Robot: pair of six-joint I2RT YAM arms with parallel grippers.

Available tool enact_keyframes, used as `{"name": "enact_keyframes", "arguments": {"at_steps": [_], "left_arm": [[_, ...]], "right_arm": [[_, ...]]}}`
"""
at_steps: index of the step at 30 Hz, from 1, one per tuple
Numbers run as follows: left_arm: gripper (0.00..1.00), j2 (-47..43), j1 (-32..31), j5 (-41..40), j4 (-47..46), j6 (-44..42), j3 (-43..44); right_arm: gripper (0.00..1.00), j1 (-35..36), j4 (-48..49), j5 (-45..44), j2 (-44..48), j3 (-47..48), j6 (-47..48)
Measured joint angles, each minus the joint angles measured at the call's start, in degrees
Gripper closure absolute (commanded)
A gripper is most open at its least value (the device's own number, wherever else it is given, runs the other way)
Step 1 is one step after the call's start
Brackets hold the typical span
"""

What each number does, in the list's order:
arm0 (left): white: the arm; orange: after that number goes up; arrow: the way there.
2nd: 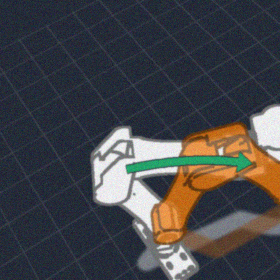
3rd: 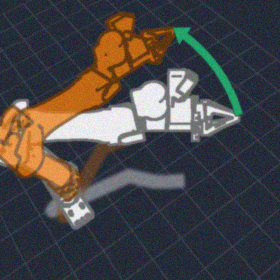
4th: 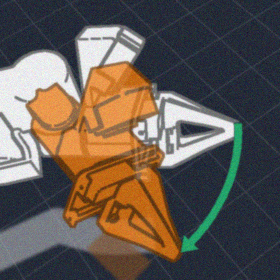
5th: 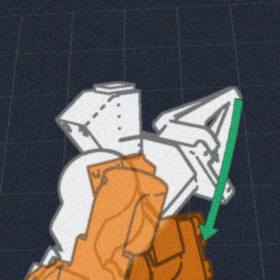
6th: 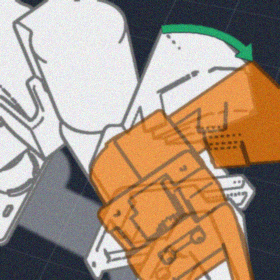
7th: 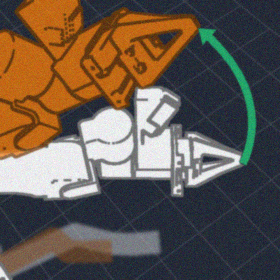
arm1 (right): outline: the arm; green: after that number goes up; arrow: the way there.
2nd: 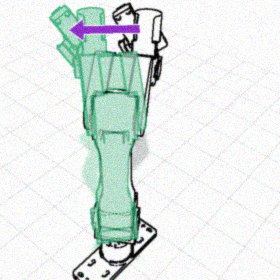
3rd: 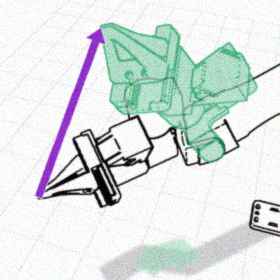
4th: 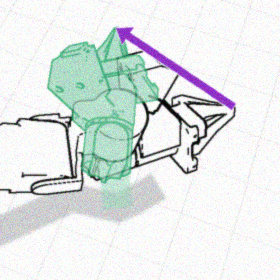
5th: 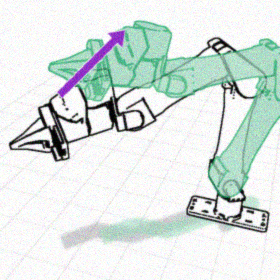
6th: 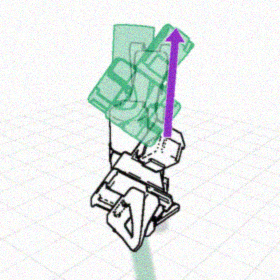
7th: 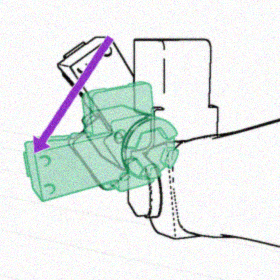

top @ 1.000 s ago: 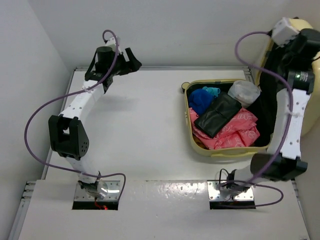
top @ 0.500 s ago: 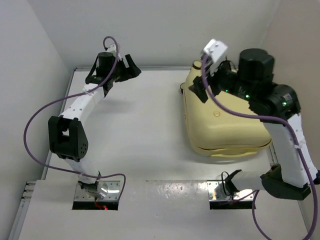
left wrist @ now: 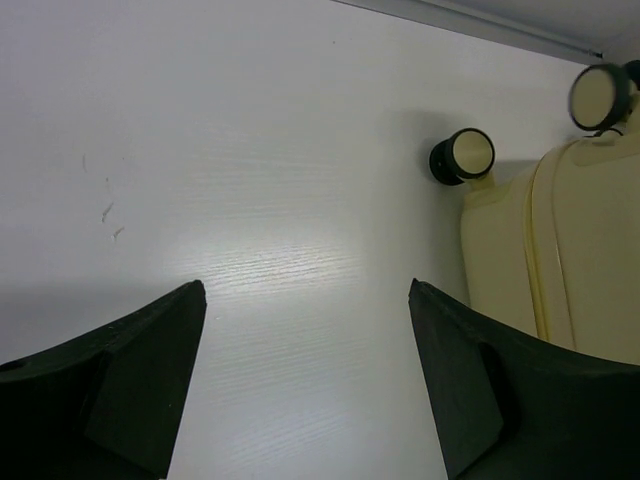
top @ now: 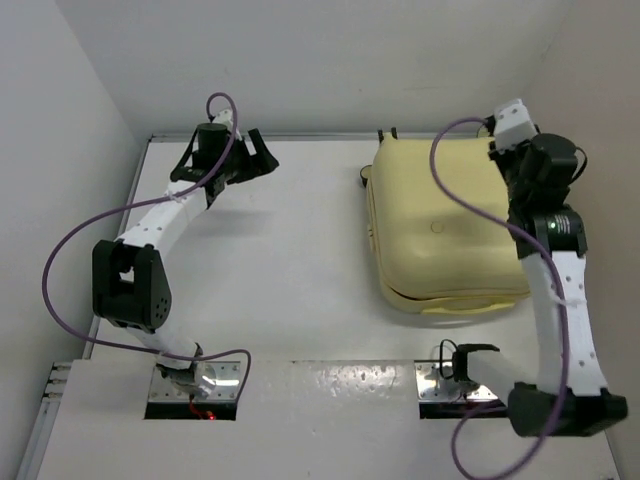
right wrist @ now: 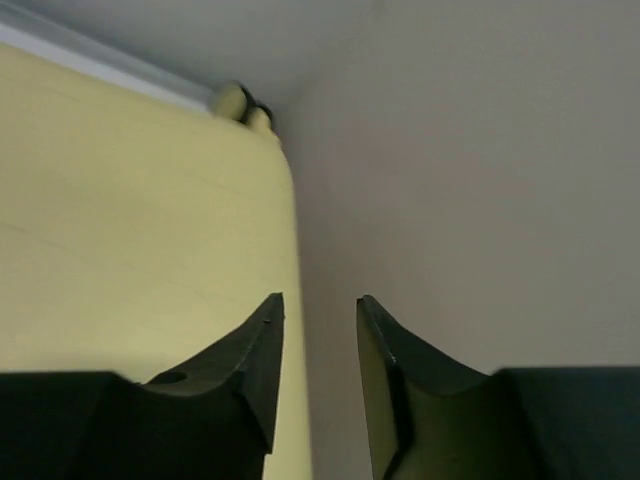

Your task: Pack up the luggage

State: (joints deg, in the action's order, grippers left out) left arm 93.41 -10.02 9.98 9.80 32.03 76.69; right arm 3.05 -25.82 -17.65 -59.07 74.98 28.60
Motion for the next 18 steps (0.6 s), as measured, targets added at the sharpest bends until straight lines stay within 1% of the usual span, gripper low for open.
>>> {"name": "enact_keyframes", "arguments": {"at_steps": [1,2,5,7,9,13,16,18], "left_arm": [[0.13,0.0,0.0,-0.02,0.09,0.0,-0.22],[0.13,0.0,0.0,-0.09,0.13,0.0,-0.33],[0.13,-0.04,0.0,-0.04,-0.04,0.0,-0.48],[0.13,-0.04,0.0,-0.07,-0.04,0.0,-0.48],[0.13,-0.04,0.0,-0.07,-0.04,0.0,-0.5],[0.13,-0.13,0.0,-0.07,-0.28,0.0,-1.01],[0.13,-0.15,0.02,0.07,-0.39,0.2,-1.88],[0.13,-0.15,0.09,0.13,-0.26,0.26,-2.1]], "right_arm": [[0.71,-5.16,0.48,0.48,-1.9,-0.68,0.35],[0.71,-9.16,0.7,0.98,-3.56,-0.9,0.44],[0.76,-22.08,0.74,4.63,-7.74,-0.92,0.35],[0.76,-28.59,0.72,7.32,-9.75,-0.9,0.35],[0.76,-33.46,0.59,11.26,-11.8,-0.92,0.66],[0.77,-38.34,1.46,18.62,-14.91,-2.95,2.93],[0.77,-39.71,1.95,22.88,-14.95,-7.1,5.57],[0.78,-39.65,0.48,24.81,-16.0,-7.37,6.95]]}}
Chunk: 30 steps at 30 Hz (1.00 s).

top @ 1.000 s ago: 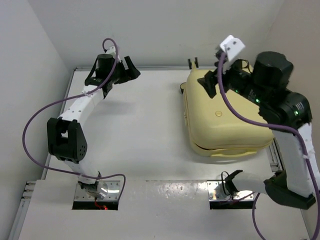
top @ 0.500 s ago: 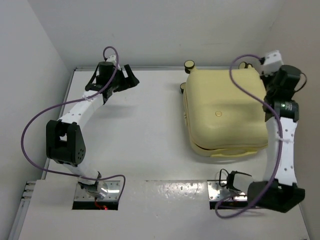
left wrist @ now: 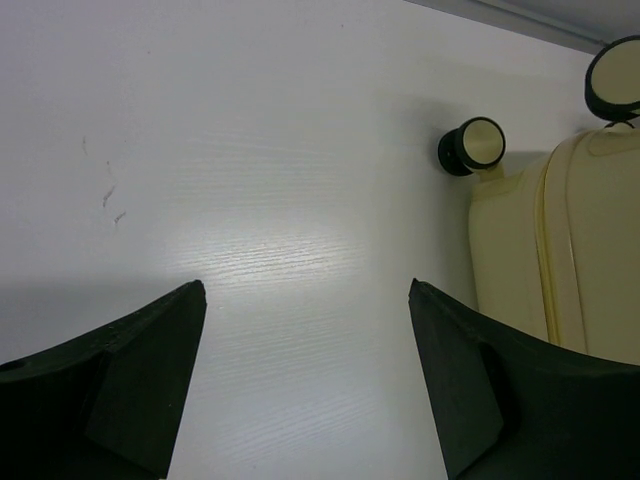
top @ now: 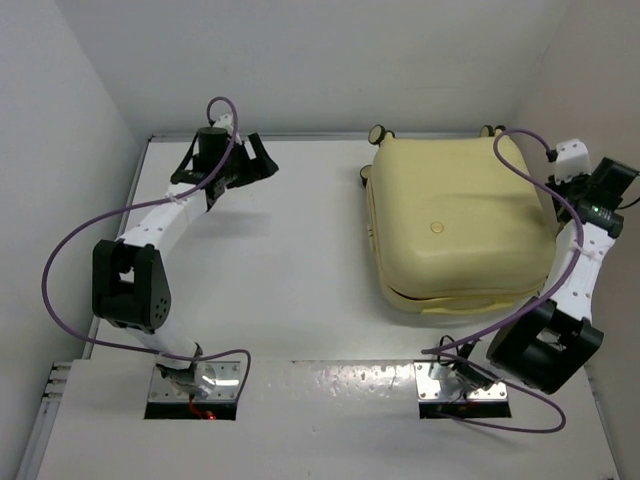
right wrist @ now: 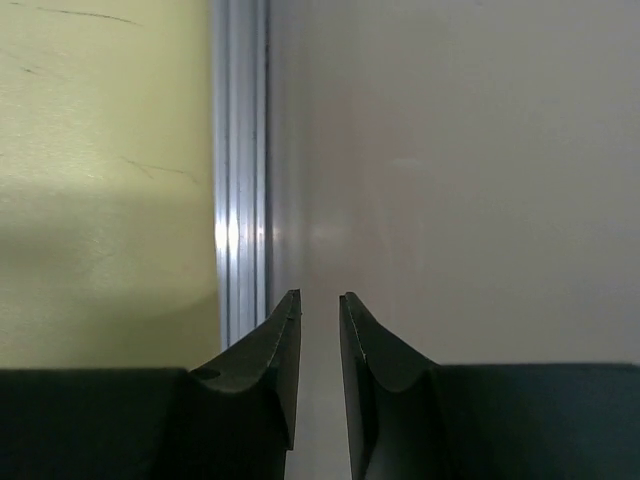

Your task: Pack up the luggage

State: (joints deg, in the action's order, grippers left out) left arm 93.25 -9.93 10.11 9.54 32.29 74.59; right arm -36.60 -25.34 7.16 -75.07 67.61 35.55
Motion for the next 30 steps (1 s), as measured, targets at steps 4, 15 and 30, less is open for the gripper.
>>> {"name": "enact_keyframes", "arguments": {"at_steps": [4,15,30], "left_arm": [[0.13,0.0,0.2,0.02,-0.2,0.22,0.0],[0.13,0.0,0.68,0.63,-0.22,1.01,0.0],[0.13,0.39,1.09,1.25,-0.2,1.44,0.02]], "right_arm": [[0.79,0.55,-0.5,0.59,-2.29,0.0,1.53],[0.79,-2.45,9.09,-4.74,-2.58,-11.69,3.19],[0.82,-13.16,1.95,13.31,-13.14,-10.6,3.45]]}}
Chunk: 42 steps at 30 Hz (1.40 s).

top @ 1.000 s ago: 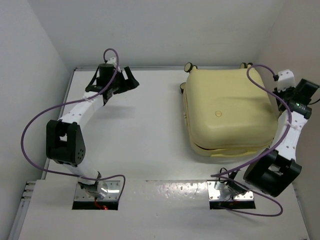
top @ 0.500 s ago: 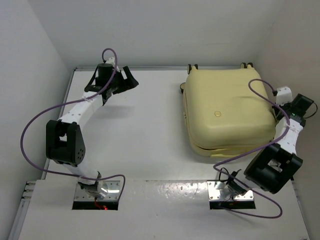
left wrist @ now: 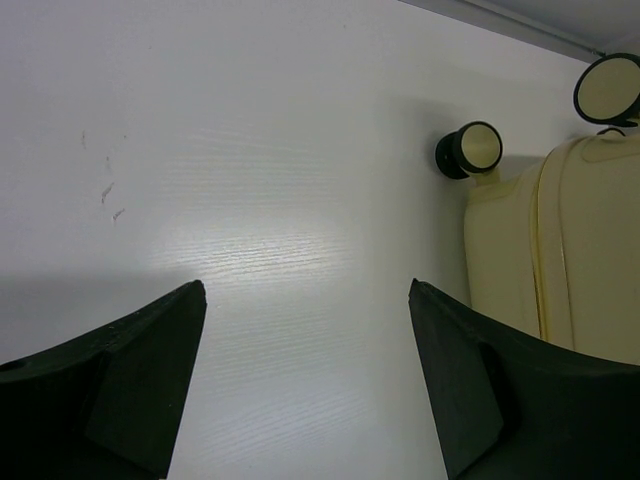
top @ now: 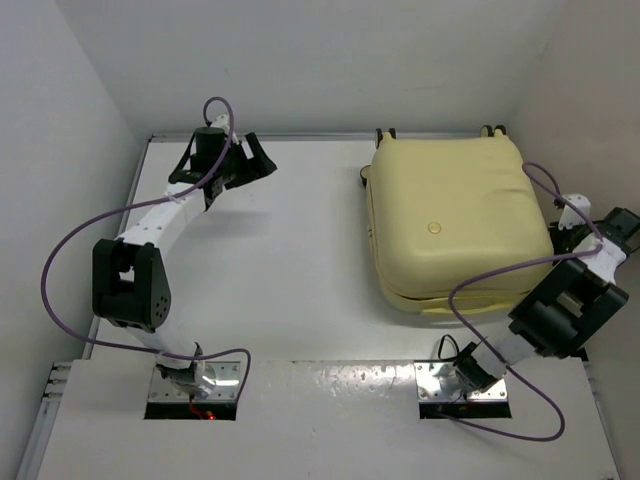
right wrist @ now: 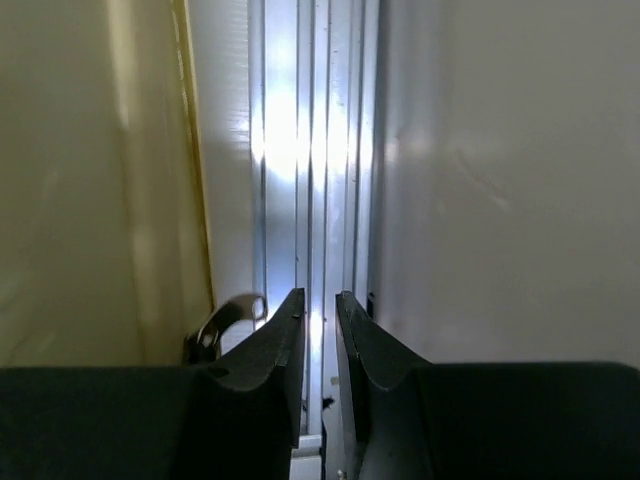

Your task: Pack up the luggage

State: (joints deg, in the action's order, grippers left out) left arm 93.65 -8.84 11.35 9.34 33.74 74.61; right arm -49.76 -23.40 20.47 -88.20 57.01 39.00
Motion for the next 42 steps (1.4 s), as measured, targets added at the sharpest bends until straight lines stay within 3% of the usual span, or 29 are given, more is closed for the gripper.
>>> {"name": "enact_keyframes", "arguments": {"at_steps": [9,17,22,26,29,31,34,39,42], "left_arm": [[0.13,0.02,0.22,0.31,0.02,0.07,0.0],[0.14,-0.07,8.52,6.78,-2.78,4.48,-3.91],[0.14,-0.63,15.02,9.18,-2.03,5.16,-6.05],[0.16,-3.98,18.51,10.27,-2.05,4.9,-8.15],[0.16,-7.39,21.09,10.75,-0.79,4.24,-9.25],[0.19,-9.44,23.82,10.23,0.68,3.8,-9.33],[0.24,-13.7,28.87,8.55,1.97,3.26,-10.82],[0.34,-21.4,35.15,6.82,6.05,0.55,-14.43],[0.48,-22.82,35.12,6.47,9.79,-2.51,-15.65]], "right_arm": [[0.86,0.15,-3.34,2.12,-10.23,4.0,-0.63],[0.87,6.14,-5.66,1.73,-4.92,-1.11,-1.14],[0.87,24.2,-9.64,5.03,7.52,-9.22,-5.66],[0.85,48.11,-7.1,10.4,16.22,-14.47,-11.04],[0.83,66.71,-3.19,14.16,17.35,-15.39,-17.86],[0.82,70.82,-2.51,14.97,16.61,-13.81,-21.16],[0.78,70.77,0.44,13.49,17.25,-13.07,-24.61],[0.72,71.17,6.49,6.91,26.75,-18.12,-28.35],[0.65,75.12,9.88,2.34,31.71,-21.59,-31.5]]}}
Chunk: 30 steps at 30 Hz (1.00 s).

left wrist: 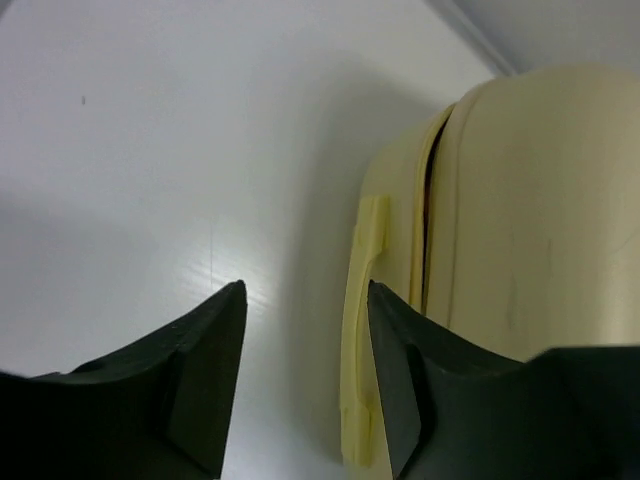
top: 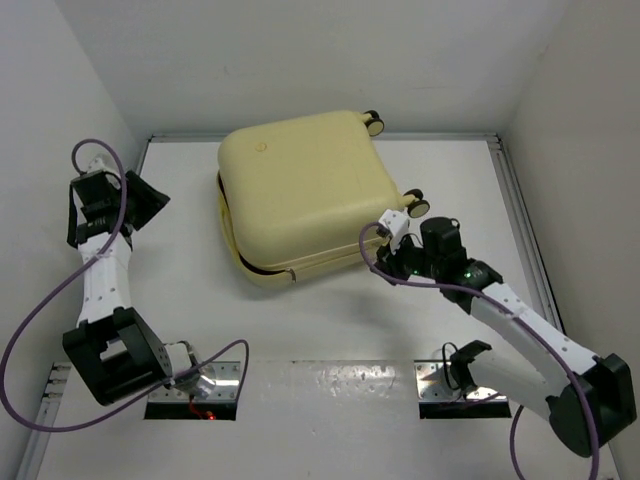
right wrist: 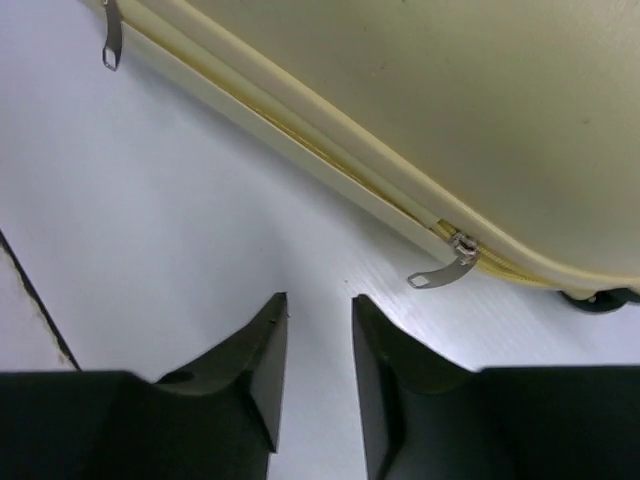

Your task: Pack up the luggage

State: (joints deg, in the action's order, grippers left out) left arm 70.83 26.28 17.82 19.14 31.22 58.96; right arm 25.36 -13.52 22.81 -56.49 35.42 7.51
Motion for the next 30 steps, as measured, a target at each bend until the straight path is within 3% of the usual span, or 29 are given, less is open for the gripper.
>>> {"name": "enact_keyframes", "arguments": {"at_steps": [5,7,13,19,30], "left_arm": [[0.5,1.64,-0.42,0.37,5.44,-2.75,-4.15],[0.45,3.56,-1.14,0.42,7.72,-3.17,-5.2],[0.35,4.74,-5.44,1.18,9.6,-3.74,-6.6],[0.35,6.69,-8.0,2.8,9.44,-3.65,-7.5],[0.35,8.59,-8.15,3.98,9.35,-3.61,-7.45]], "right_arm": [[0.5,7.52,6.78,-13.97,1.79,-5.55,-10.19],[0.42,7.45,7.54,-21.81,1.79,-7.58,-15.04],[0.39,3.98,8.76,-31.17,1.14,-8.26,-22.56],[0.39,-1.64,13.84,-24.09,-1.99,-8.74,-24.74],[0.44,-3.78,17.03,-13.25,-5.95,-8.98,-25.14]]}}
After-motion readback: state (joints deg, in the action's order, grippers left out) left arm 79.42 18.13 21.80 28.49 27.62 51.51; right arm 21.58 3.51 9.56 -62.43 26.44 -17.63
